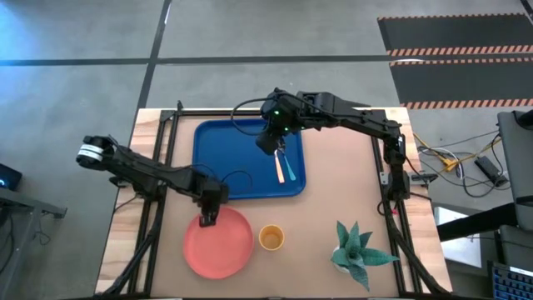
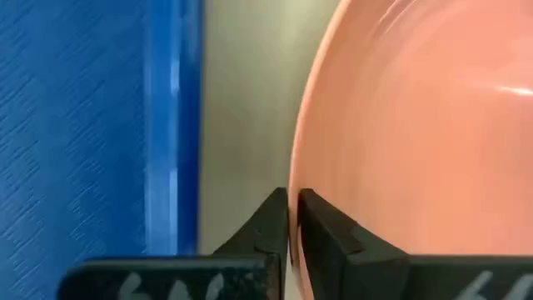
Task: Pick and place plate/cup/fork/spoon on tray
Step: Put the orange plate to the left of the orange fork on the blue tray
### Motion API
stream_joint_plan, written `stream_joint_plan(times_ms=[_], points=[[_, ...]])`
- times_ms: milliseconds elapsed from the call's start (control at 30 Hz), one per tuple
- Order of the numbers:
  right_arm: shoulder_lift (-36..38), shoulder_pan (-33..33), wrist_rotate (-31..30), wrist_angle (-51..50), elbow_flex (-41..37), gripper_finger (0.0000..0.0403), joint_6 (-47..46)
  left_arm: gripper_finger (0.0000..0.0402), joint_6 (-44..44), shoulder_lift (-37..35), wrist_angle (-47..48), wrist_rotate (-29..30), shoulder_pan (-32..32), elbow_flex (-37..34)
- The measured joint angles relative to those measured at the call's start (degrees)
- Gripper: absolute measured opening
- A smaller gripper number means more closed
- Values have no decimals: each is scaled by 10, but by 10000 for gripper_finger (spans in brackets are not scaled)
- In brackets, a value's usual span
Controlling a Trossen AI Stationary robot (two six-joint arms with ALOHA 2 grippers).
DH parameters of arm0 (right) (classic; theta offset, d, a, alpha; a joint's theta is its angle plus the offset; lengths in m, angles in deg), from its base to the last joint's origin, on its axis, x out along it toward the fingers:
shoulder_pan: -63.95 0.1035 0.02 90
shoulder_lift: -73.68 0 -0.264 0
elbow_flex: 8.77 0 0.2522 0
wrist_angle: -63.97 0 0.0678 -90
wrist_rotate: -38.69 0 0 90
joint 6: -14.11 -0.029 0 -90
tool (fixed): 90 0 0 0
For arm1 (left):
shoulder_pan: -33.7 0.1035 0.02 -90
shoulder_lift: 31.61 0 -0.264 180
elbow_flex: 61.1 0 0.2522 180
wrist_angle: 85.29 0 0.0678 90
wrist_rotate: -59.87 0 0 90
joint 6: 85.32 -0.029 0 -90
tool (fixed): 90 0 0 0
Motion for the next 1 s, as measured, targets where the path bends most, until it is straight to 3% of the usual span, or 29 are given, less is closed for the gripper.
stream_joint_plan(times_ms=[233,433,600,800,900,1000], points=[[0,0,-4,-2,0,41,-2,0,11,-50,27,-7,2,49],[0,0,-4,-3,0,41,-4,0,5,-126,31,99,38,91],[1,0,-4,-9,0,41,-12,0,-30,-177,91,186,131,105],[2,7,-4,-12,0,41,-12,0,-112,-189,118,197,283,102],[2,10,-4,-12,0,41,-12,0,-148,-171,88,182,357,102],[3,13,-4,-12,0,41,-12,0,-169,-137,44,101,418,102]])
